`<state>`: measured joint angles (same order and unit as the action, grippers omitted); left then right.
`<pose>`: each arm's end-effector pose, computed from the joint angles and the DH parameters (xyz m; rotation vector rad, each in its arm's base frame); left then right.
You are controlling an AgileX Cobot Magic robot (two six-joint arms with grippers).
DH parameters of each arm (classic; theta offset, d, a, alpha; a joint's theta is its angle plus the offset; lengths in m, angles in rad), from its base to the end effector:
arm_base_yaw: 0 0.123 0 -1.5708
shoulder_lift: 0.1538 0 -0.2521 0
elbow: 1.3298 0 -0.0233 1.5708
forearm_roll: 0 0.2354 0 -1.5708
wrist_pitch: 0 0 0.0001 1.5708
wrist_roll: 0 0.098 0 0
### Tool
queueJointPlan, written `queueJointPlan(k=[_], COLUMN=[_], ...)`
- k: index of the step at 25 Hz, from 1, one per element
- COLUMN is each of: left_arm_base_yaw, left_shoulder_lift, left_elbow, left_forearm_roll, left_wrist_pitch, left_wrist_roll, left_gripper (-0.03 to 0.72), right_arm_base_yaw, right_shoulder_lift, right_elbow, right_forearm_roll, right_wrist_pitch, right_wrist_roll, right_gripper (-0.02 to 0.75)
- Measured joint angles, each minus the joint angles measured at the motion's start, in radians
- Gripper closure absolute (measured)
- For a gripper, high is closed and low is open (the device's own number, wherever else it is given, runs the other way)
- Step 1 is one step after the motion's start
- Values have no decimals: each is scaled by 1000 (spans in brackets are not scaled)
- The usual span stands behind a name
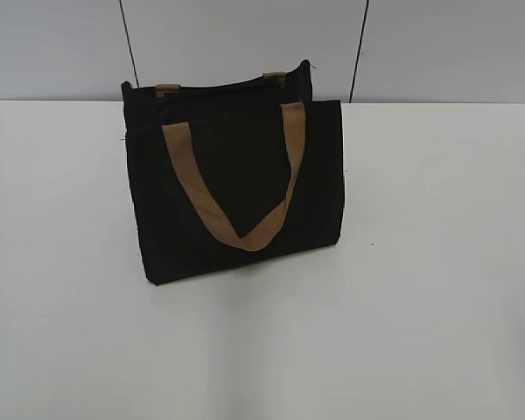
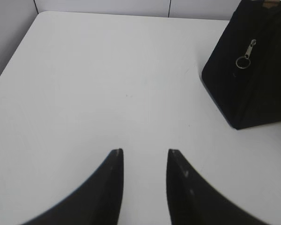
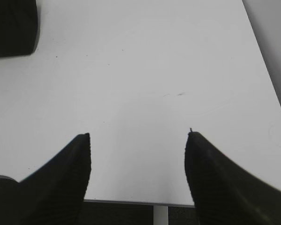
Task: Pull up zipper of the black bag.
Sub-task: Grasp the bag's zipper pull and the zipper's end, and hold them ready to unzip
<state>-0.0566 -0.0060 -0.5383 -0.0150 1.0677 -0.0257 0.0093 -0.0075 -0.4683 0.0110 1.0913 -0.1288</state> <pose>0.0156 -0.0022 0.2764 0.0322 2.0074 -0.0704 0.0218 0.0012 0.2556 -0.1454 2.0945 -0.0587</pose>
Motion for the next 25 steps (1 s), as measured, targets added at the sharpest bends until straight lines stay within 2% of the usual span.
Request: queueJointPlan(k=[22,25], left_arm_base_yaw=[0,0], left_shoulder_lift=[0,0], left_elbow=[0,0], left_forearm_roll=[0,-4], left_wrist_pitch=[0,0], left_wrist_roll=[0,0], left_gripper=[452,418], right_arm_base_yaw=[0,0], right_shoulder_lift=[0,0], right_elbow=[0,0], right_forearm_roll=[0,0], right_wrist_pitch=[0,0], right_wrist_roll=[0,0], right_gripper=[256,256])
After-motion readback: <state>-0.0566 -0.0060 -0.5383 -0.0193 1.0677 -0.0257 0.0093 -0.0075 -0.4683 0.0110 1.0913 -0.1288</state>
